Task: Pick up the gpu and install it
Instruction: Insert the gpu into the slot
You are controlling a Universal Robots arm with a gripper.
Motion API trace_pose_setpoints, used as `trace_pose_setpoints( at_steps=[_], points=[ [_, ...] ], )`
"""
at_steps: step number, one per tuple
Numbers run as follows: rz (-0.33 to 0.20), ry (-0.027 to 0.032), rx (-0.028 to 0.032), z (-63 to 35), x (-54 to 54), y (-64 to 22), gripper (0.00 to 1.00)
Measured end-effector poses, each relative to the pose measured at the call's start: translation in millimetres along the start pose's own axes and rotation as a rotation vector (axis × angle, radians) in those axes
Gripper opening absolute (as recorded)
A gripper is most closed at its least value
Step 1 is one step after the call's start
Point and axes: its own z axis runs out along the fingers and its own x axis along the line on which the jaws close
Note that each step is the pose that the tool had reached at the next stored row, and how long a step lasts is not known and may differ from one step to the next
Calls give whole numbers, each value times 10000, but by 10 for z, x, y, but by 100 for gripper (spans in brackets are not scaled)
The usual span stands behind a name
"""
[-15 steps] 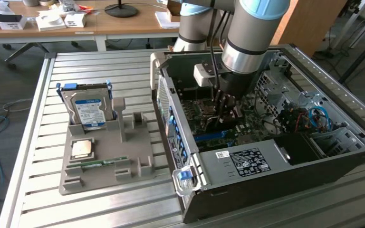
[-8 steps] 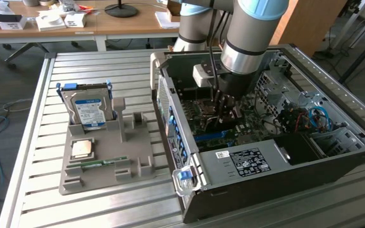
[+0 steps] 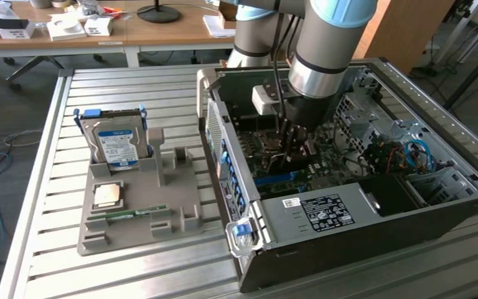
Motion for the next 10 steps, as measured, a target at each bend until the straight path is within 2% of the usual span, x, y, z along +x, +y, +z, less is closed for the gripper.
trace_pose_setpoints(
  at_steps=[10],
  points=[
    [3,1,0,19,2,0,26]
  ],
)
